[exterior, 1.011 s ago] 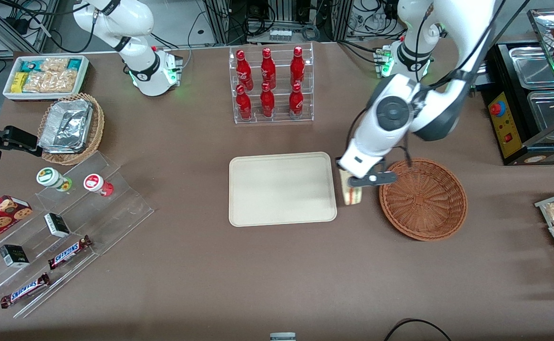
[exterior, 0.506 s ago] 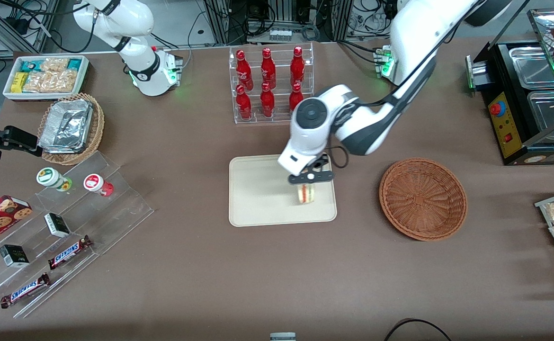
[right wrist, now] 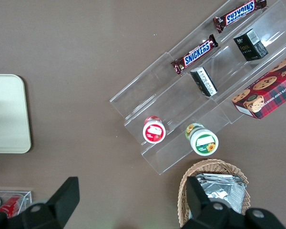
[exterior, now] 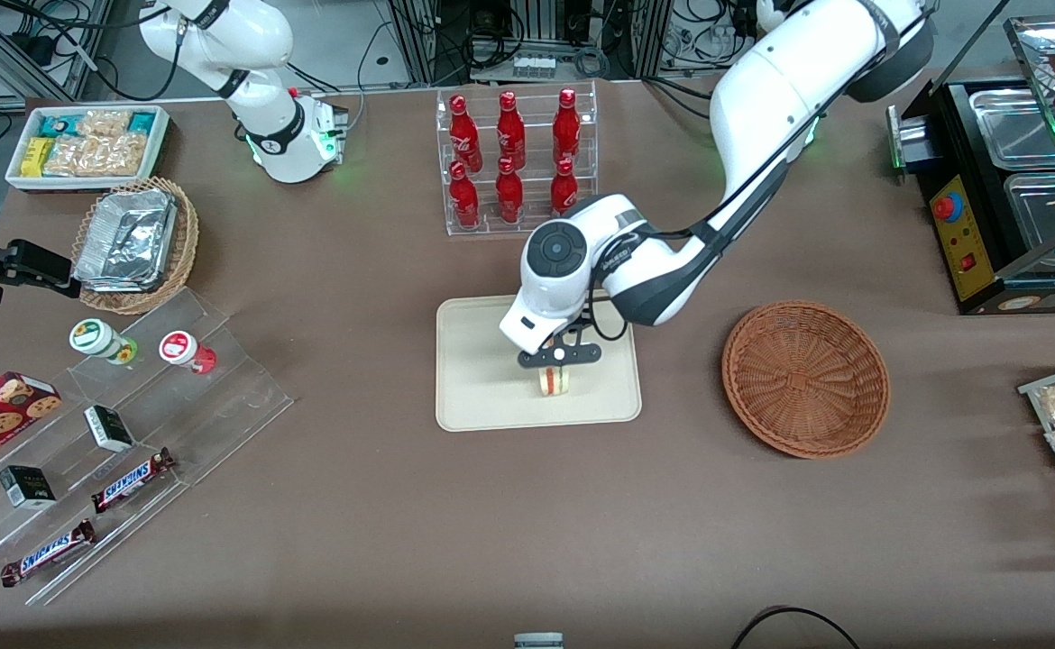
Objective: Place sandwich from basket to tray
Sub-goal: 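Carry the sandwich over the cream tray with the left gripper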
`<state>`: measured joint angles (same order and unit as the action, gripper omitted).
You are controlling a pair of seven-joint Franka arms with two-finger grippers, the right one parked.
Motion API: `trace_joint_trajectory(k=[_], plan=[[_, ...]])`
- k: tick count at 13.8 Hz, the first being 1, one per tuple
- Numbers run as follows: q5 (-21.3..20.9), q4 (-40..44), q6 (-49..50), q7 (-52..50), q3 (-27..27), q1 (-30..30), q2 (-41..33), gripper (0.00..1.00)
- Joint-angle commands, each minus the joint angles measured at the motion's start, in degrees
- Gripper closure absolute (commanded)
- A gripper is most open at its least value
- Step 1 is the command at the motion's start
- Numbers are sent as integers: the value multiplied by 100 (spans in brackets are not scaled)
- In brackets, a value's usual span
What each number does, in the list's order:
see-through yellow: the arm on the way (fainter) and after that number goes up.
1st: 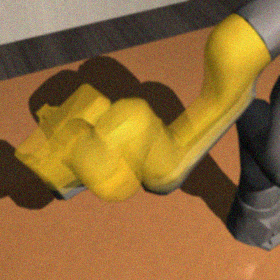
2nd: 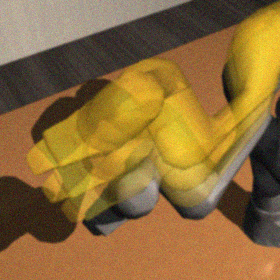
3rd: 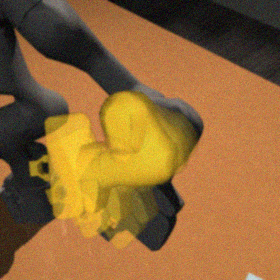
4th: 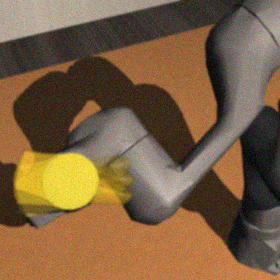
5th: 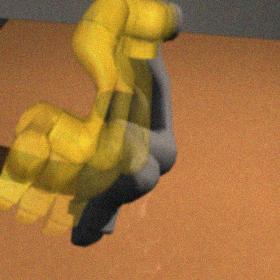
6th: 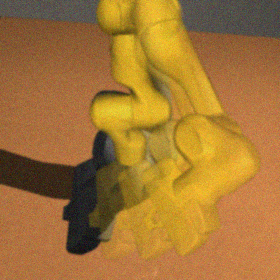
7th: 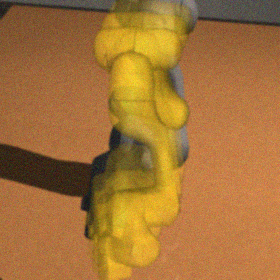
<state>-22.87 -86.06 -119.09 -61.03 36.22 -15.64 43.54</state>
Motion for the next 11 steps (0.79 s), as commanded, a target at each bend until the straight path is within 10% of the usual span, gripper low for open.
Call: trace_joint_trajectory(k=[1, 11], plan=[[-165, 432, 150, -32, -10, -202, 330, 100], [-201, 678, 123, -101, -19, -466, 585, 100]])
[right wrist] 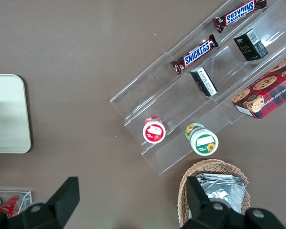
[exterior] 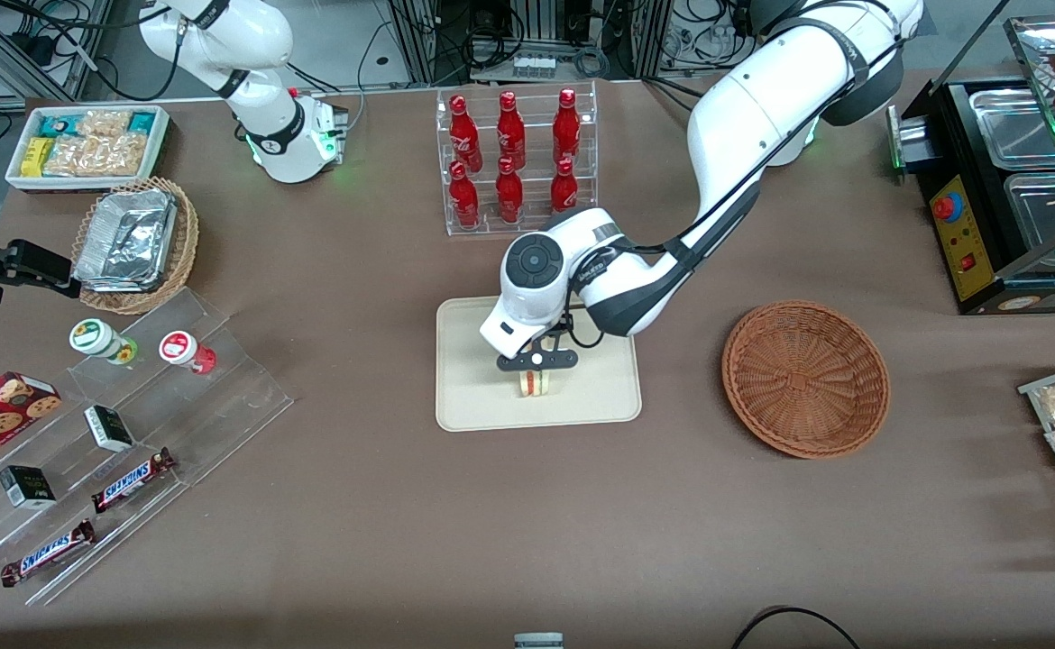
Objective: Place sandwich from basket to tray
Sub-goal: 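Lower the sandwich onto the tray and open the left gripper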
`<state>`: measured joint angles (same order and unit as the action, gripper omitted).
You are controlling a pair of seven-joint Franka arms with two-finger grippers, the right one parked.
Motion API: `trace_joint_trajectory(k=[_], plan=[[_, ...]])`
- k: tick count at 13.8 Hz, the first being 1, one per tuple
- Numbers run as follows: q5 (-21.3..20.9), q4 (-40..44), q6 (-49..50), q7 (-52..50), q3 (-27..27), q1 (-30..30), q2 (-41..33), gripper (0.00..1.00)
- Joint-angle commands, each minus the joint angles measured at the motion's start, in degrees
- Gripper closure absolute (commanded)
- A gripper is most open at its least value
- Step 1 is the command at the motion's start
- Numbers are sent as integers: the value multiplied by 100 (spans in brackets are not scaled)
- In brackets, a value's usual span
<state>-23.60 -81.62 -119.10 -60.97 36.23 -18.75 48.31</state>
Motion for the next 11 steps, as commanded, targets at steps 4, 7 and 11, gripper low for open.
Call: trace_joint_trajectory(k=[4, 7, 11], plan=[[-127, 234, 115, -196, -108, -243, 126, 100], [-144, 234, 37, -336, -108, -243, 161, 100], [-145, 234, 1, -494, -108, -243, 196, 88]])
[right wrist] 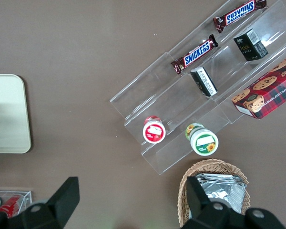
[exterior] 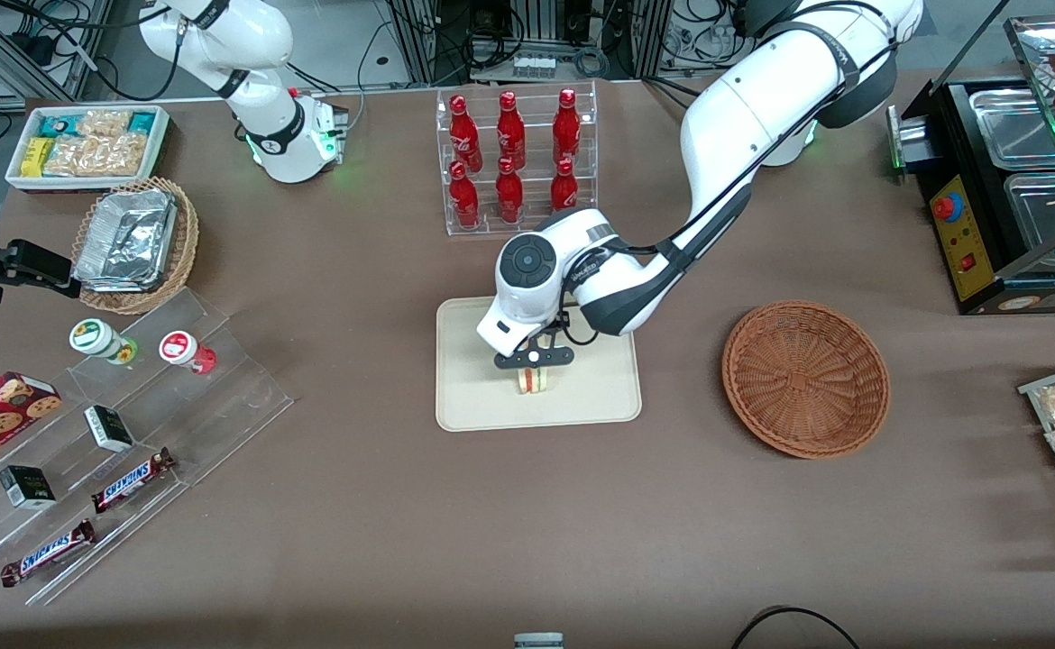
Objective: Place sandwich from basket to tray
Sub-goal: 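Lower the sandwich onto the tray and open the left gripper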
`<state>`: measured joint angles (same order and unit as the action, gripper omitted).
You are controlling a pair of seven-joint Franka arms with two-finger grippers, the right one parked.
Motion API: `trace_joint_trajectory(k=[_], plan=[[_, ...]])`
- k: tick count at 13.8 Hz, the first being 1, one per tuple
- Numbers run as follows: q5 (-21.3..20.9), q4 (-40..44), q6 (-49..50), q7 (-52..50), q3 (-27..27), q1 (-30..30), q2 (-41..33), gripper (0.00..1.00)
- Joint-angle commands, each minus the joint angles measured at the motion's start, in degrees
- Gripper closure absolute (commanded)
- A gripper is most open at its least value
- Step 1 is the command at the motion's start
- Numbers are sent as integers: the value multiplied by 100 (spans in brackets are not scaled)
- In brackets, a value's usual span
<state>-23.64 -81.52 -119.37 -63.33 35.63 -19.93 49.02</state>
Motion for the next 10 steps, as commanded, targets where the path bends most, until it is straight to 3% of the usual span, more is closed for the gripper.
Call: trace_joint_trajectory(k=[1, 4, 5, 6, 10], plan=[[-141, 224, 28, -293, -48, -125, 134, 85], [-150, 224, -7, -294, -48, -125, 143, 51], [-150, 224, -16, -276, -48, -125, 161, 30], [-159, 224, -16, -215, -48, -125, 169, 0], [-387, 216, -7, -232, -48, -125, 170, 0]])
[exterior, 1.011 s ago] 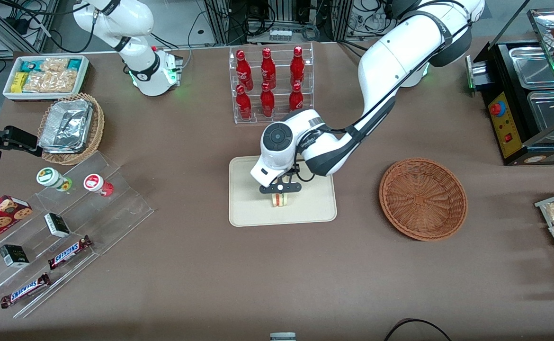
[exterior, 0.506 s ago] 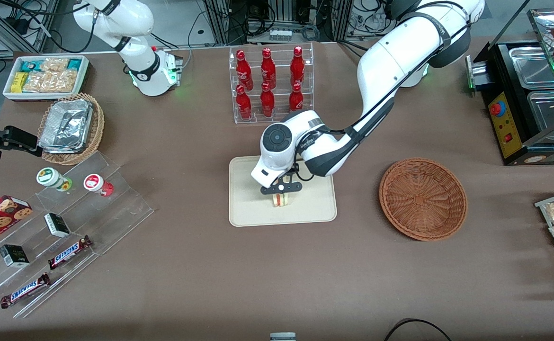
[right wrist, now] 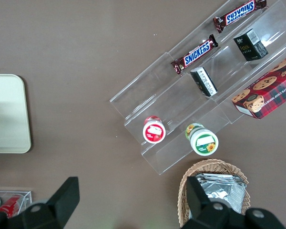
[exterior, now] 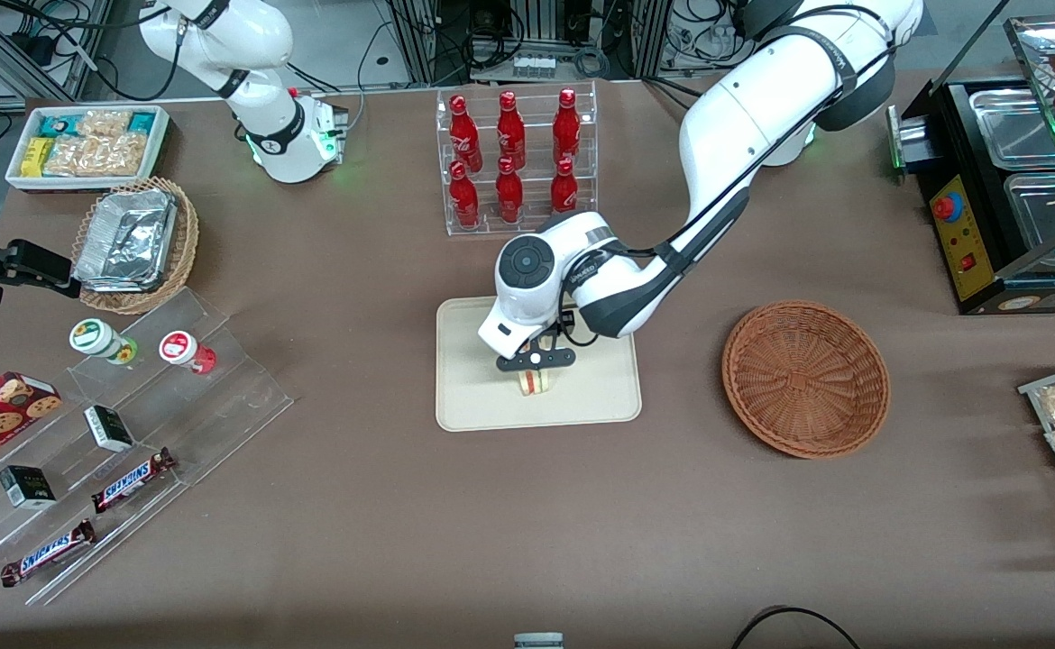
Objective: Place sandwich from basket to tray
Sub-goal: 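Lower the sandwich onto the tray and open the left gripper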
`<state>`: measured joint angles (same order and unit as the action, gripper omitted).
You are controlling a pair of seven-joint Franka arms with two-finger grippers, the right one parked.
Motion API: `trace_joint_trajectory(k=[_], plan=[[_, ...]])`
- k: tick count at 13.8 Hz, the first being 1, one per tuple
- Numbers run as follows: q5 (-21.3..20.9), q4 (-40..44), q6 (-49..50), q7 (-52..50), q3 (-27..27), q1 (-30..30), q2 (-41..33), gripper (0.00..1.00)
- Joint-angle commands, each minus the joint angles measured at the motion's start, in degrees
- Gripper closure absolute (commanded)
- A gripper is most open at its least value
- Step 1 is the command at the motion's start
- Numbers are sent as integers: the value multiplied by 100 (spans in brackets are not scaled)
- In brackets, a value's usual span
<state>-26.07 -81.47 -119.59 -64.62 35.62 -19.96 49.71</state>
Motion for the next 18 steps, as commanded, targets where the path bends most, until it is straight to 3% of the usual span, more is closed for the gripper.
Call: trace_joint_trajectory(k=[1, 6, 10, 14, 18], plan=[[-144, 211, 14, -103, -47, -122, 91, 0], [-74, 237, 391, -182, 23, -105, -233, 0], [575, 684, 1102, -165, 85, -113, -655, 0], [603, 809, 1359, -16, 24, -34, -953, 0], [620, 809, 1929, 1300, -361, -17, -1234, 0]])
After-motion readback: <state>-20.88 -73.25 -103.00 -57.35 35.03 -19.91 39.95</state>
